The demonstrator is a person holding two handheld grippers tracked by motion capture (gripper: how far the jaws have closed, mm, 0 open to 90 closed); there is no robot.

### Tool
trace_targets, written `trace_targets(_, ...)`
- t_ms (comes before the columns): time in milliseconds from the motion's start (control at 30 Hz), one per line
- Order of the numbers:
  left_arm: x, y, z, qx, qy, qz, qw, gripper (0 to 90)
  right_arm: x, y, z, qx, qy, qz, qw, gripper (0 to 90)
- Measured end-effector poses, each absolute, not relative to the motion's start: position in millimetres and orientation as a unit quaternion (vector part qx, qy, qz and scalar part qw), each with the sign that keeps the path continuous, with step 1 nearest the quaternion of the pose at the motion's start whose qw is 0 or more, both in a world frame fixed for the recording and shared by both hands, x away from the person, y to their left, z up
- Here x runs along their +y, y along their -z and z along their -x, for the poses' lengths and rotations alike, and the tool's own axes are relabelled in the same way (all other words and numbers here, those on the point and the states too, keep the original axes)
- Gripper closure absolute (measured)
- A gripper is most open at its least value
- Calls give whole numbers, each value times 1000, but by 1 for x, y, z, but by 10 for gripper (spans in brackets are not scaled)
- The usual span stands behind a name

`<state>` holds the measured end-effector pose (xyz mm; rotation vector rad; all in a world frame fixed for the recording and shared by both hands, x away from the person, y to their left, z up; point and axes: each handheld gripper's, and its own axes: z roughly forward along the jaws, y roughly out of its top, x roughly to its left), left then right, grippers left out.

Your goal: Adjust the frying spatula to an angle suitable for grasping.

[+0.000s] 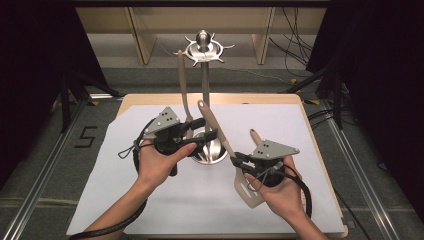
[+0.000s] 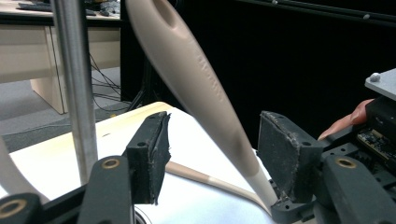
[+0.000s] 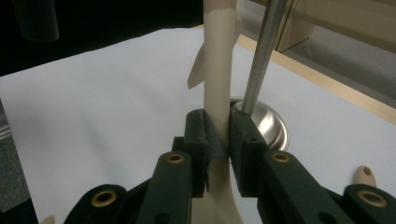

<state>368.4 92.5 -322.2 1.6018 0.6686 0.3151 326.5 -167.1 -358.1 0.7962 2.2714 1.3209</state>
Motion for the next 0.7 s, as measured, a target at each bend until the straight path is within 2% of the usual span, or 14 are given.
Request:
trace_targets(133,90,323,-371,291,-139,-703,634,448,-165,359,-325,814,-471,-287,182,789)
trace_targets(400,87,326,-375,284,-125,-696,648,545,-164,359,-325,805,-481,-281,203,789)
trace_targets(500,85,325,-373,278,-127,-694,652,590,-163,359,-325,810,-478,-277,195,789)
trace_targets(700,83,321,-369,264,-95,-683,675,671,-162,360,-325,809,-478,-278,199,789)
